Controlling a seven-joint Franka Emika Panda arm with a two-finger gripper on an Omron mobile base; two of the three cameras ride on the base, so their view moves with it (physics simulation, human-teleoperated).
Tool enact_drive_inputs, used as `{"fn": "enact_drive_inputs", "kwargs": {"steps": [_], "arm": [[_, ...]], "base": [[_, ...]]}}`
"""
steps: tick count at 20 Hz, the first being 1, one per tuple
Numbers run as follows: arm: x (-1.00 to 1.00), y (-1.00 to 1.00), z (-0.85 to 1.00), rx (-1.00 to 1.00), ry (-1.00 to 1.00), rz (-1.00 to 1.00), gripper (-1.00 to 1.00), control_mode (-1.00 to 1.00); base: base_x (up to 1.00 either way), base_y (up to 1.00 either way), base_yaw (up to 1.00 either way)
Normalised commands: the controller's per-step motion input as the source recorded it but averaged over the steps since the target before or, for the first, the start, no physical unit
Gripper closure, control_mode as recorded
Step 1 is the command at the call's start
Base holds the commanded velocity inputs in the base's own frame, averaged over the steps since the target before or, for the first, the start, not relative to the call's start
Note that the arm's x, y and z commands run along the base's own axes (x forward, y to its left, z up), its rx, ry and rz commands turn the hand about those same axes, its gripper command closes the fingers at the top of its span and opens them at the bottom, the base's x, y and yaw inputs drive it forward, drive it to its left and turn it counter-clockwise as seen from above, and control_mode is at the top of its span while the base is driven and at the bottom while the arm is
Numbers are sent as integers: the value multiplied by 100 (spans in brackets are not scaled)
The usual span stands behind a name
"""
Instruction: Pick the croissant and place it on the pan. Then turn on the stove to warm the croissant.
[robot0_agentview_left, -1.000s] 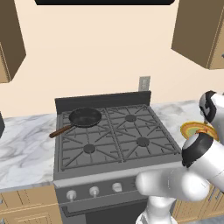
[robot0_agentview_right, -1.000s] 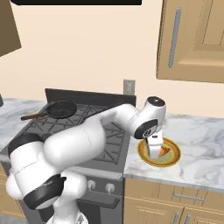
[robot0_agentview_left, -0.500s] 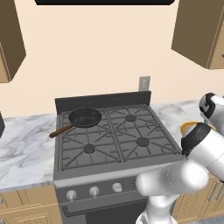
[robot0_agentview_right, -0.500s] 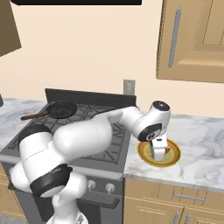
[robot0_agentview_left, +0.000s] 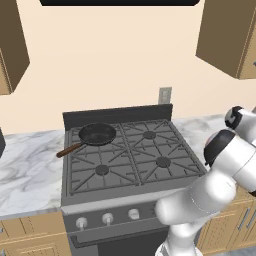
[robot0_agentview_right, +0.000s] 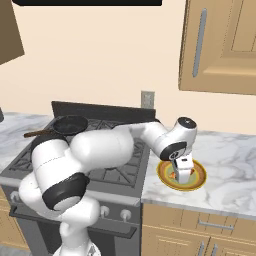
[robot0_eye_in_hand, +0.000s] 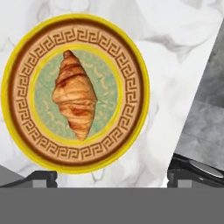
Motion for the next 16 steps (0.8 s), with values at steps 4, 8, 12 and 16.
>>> {"fn": "enact_drive_inputs", "kwargs": {"steps": [4, 8, 12, 16], "arm": [[23, -4, -16, 1, 0, 2, -100, -100], [18, -13, -15, 2, 0, 1, -100, -100], [16, -15, -13, 2, 0, 1, -100, -100], [17, -15, -11, 2, 0, 1, -100, -100]], "base": [[0, 0, 0], [0, 0, 0], [0, 0, 0], [0, 0, 0]]}}
